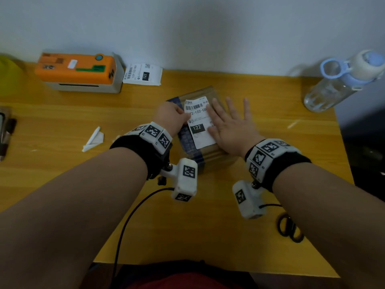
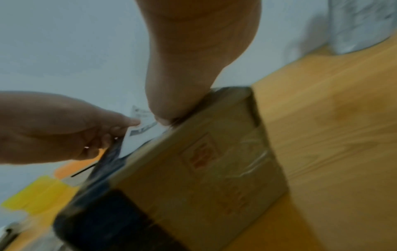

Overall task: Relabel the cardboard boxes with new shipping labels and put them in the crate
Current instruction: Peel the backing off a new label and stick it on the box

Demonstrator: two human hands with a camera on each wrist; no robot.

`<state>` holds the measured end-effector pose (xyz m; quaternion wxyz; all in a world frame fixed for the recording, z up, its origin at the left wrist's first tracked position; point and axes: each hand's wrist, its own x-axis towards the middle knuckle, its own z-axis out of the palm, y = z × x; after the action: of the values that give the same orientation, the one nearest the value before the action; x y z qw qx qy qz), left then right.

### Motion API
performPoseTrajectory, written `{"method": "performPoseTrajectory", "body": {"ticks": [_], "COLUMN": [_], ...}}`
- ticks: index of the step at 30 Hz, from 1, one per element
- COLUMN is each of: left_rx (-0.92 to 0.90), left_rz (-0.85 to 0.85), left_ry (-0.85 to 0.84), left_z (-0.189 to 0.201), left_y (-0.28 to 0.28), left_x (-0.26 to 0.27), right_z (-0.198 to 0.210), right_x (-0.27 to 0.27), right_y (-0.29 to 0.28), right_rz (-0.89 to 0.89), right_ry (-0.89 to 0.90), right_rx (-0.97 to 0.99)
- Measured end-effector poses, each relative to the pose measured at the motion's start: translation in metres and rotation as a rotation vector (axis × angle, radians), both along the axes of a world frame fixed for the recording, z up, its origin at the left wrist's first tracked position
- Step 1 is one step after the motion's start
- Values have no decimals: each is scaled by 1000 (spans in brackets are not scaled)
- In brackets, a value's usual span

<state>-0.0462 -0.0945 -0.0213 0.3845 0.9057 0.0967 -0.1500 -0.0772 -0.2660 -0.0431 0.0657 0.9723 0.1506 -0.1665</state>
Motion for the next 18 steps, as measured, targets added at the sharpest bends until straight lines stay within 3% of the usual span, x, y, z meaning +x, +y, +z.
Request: {"method": "performPoseTrajectory", "body": {"ticks": [7,13,14,16,18], "left_rx": [2,175,262,480,591], "left_rz": [-37,-90,-171,-518,-861], "left_ry": [-14,-170,-248,-394,-338], "left_z": [-7,5,8,9,0], "left_y": [8,12,11,2,-7], "left_x": [2,-2,-2,-8,-18], "right_z": [-6,1,3,1,-5], "right_x": [-20,-16,-15,-16,-18], "right_y": [37,22,15,5,5], "right_rz": [-7,-24,-42,-94,-140], "right_ry": [24,69,42,15,38], "right_rx": [95,271,268,249,312]}}
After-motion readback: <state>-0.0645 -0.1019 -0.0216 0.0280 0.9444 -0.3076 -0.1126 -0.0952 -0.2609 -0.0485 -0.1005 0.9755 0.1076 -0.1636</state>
